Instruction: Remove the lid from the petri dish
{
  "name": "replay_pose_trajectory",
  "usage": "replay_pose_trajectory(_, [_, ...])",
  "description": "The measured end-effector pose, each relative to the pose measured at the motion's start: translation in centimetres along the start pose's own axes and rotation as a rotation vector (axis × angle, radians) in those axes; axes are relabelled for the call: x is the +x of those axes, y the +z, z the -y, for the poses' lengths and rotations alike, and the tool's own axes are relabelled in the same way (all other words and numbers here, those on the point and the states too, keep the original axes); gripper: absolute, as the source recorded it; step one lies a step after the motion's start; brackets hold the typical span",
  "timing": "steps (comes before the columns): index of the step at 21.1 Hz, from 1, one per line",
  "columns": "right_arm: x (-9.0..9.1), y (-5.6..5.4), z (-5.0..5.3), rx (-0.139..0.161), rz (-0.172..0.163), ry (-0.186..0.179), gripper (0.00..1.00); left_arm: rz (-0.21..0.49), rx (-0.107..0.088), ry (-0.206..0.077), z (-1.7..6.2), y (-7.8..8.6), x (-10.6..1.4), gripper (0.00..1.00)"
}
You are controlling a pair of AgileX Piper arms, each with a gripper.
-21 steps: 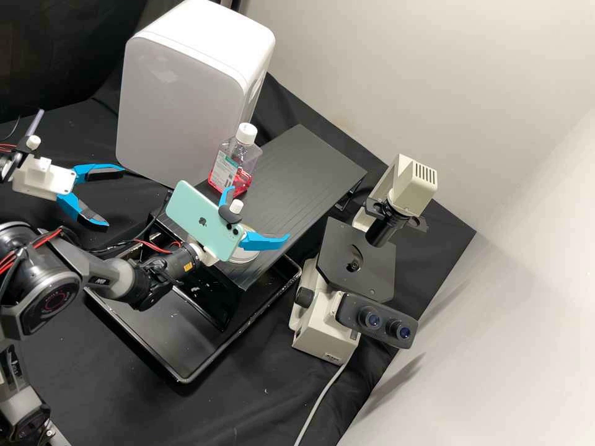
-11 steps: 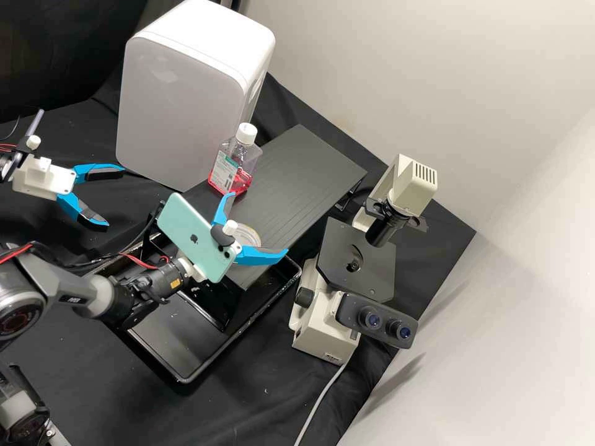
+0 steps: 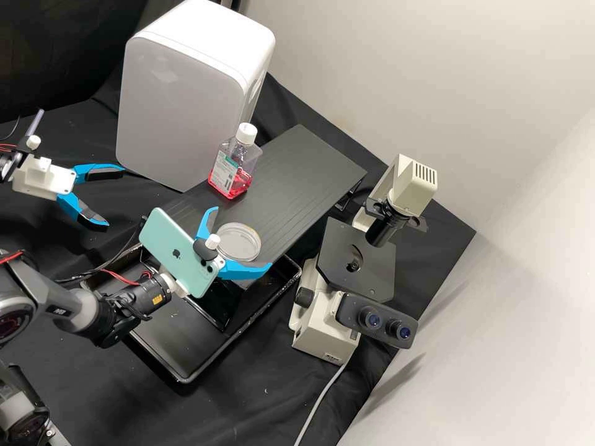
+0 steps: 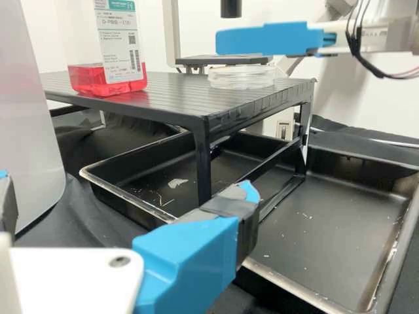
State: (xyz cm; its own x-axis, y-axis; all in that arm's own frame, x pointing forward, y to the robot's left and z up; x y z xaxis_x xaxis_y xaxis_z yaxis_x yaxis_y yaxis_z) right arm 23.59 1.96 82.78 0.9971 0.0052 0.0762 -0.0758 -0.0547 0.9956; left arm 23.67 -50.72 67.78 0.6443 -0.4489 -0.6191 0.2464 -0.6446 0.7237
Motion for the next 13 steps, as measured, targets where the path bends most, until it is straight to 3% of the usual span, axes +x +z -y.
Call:
replay_pose_trajectory(4, [-0.47, 0.68, 0.65, -0.038, 0.025, -0.013, 1.0, 0.0, 0.0, 0.0, 0.0, 0.0, 0.0, 1.0])
replay_pose_trajectory(11, [-0.47, 1.23, 0.89, -0.04, 0.072, 0.001, 1.0, 0.0, 0.0, 0.0, 0.0, 0.0, 0.0, 1.0])
replay_pose_trajectory(13, [-0.44, 1.13, 1.13, -0.061, 0.067, -0.01, 1.0, 0.0, 0.0, 0.0, 0.0, 0.0, 0.0, 1.0])
